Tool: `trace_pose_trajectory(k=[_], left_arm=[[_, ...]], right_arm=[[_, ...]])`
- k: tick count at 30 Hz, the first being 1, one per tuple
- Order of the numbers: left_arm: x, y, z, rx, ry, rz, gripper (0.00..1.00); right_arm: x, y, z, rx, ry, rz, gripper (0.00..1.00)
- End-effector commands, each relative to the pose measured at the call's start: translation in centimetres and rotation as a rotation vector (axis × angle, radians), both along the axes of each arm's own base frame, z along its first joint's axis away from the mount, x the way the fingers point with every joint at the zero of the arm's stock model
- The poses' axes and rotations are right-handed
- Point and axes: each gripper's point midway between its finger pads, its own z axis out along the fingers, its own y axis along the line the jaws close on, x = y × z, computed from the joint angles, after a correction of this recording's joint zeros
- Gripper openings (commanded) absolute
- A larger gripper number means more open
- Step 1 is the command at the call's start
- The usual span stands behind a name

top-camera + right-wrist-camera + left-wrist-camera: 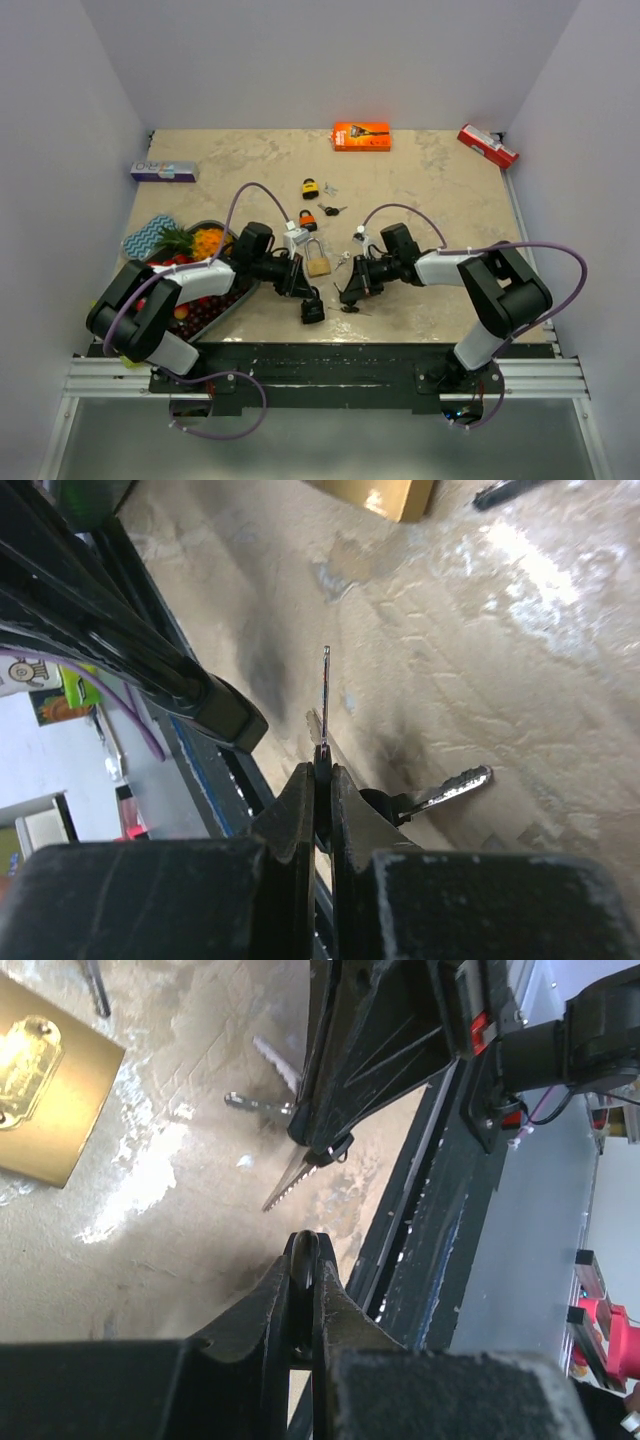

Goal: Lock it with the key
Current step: Place the key at the center of the board.

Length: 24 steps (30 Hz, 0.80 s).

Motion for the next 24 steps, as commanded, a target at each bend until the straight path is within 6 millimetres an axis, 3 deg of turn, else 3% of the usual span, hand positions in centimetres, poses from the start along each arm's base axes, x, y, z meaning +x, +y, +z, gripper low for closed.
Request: trace_pose_trajectory(k=[1, 6, 12, 15, 19, 24], left_arm=[[1.4, -1.3, 1.5, -0.061, -0.089, -0.055, 0.0], [1.7, -1.2, 0.7, -0.034, -0.099, -0.055, 0.0], [2.7, -1.2, -0.1, 0.003, -0.118, -0.037, 0.01], [3.4, -1.2, -0.4, 0.024, -0.128, -0.035, 0.11], [3.7, -0.9, -0.7, 0.068, -0.134, -0.046, 0.27], [3.9, -0.8, 0.0, 0.079, -0.156, -0.061, 0.42]], right_arm=[[2.3, 0.8, 0.7, 0.003, -0.079, -0.016, 0.0], [2.7, 0.6, 0.1, -0.033, -0.081, -0.018, 0.0], [2.4, -0.1, -0.7, -0.086, -0.075, -0.007, 0.11], [2.2, -0.3, -0.9, -0.101, -0.065, -0.001, 0.17], [2.1, -0.4, -0.8, -0.107, -0.068, 0.009, 0.33], [2.3, -0.5, -0.3, -0.105, -0.09, 0.003, 0.41]])
